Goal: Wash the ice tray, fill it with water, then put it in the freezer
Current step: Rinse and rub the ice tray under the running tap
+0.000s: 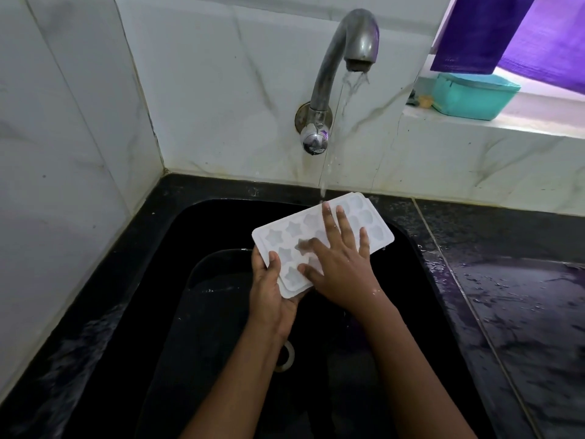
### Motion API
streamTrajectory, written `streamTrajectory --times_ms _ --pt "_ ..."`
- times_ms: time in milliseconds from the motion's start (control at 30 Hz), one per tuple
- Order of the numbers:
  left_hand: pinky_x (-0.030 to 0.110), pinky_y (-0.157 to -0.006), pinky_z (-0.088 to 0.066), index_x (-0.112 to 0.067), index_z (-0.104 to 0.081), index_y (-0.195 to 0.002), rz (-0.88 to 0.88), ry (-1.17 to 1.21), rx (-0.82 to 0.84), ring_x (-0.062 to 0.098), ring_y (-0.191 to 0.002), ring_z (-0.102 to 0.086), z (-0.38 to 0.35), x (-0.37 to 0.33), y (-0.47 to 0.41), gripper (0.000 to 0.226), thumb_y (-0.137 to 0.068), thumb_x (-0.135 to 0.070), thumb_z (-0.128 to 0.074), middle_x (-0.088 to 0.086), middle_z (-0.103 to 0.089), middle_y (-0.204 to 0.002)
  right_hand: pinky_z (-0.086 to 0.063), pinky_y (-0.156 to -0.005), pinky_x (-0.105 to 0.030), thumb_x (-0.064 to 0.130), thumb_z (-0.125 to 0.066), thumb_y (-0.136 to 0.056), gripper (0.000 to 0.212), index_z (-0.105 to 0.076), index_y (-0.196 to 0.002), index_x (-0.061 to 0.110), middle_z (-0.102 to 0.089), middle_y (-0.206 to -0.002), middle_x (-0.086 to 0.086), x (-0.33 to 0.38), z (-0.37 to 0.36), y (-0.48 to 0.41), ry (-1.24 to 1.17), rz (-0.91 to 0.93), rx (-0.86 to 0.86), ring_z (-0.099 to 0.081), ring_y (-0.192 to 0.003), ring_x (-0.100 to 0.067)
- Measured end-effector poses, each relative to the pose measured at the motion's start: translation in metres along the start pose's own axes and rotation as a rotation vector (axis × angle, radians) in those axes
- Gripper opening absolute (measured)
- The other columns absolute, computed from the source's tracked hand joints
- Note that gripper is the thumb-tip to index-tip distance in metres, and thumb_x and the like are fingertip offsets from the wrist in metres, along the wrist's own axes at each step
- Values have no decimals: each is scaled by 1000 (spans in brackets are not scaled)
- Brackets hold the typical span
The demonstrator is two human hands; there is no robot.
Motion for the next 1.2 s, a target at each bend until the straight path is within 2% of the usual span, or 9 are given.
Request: streamTrajectory --times_ms 100,200,333,433,533,767,900,1033,1200 --pt "43 -71 -59 -31 -43 -138 -21 6 1 24 -102 -68 1 -4 -1 38 -101 -22 -39 5 -69 -116 13 -112 -50 51 -46 -91 42 -44 -131 35 30 -152 7 6 -8 -1 -85 23 40 37 -133 -9" --pt "51 -83 -55 -34 -43 -137 -12 -5 16 30 -110 -64 0 -1 1 40 -98 -23 -41 8 -65 -124 13 -113 -50 58 -40 -91 38 -56 -117 36 17 -157 6 -2 0 -2 -129 -33 -33 28 -139 -11" --pt "46 -74 -58 -35 -41 -139 13 -30 25 29 -108 -65 -3 3 2 41 -99 -24 -40 9 -64 -126 16 -111 -47 73 -12 -80 67 -60 -108 34 24 -154 10 7 5 1 -76 -45 -180 32 -137 -8" --pt "44 -73 -57 -32 -40 -140 -15 -7 12 29 -109 -65 2 -1 1 41 -100 -22 -39 10 -64 -126 19 -109 -43 73 -5 -76 77 -59 -116 36 28 -149 15 6 1 -3 -80 13 -122 35 -134 -5" --pt "52 -85 -53 -33 -42 -138 -1 -31 21 30 -112 -63 0 5 3 40 -100 -22 -39 9 -63 -126 18 -110 -43 73 -5 -78 75 -63 -109 37 25 -150 15 -5 6 -1 -42 -18 -168 34 -134 -5" --pt "52 -84 -54 -32 -41 -139 3 -28 -5 30 -109 -64 2 5 3 41 -99 -22 -40 8 -65 -124 15 -112 -43 73 -7 -76 76 -59 -120 39 28 -147 18 -9 3 -2 -83 53 -76 39 -130 -3" --pt "49 -81 -56 -31 -42 -138 22 -12 15 29 -108 -65 -4 9 5 46 -92 -24 -46 9 -65 -123 15 -113 -44 72 -12 -80 69 -62 -112 38 26 -150 16 -10 6 0 -31 46 -162 32 -137 -7" --pt "50 -82 -56 -33 -43 -138 -2 -25 9 29 -108 -65 2 4 2 40 -99 -22 -40 8 -65 -123 12 -114 -47 74 -10 -77 72 -58 -117 39 25 -151 14 -8 1 -3 -33 86 -72 36 -134 -8" --pt "45 -75 -58 -33 -42 -138 14 -20 14 27 -105 -67 -3 7 5 44 -96 -23 -43 8 -65 -124 14 -113 -47 70 -12 -83 66 -62 -111 36 22 -153 11 -2 7 2 29 55 -189 28 -139 -10"
Point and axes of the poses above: each hand's wrist, its own y-axis away from the middle knuckle, its own z-axis out of the back of the hand, x = y × z, the point moved 8 cm from there along -y, towards the middle knuckle
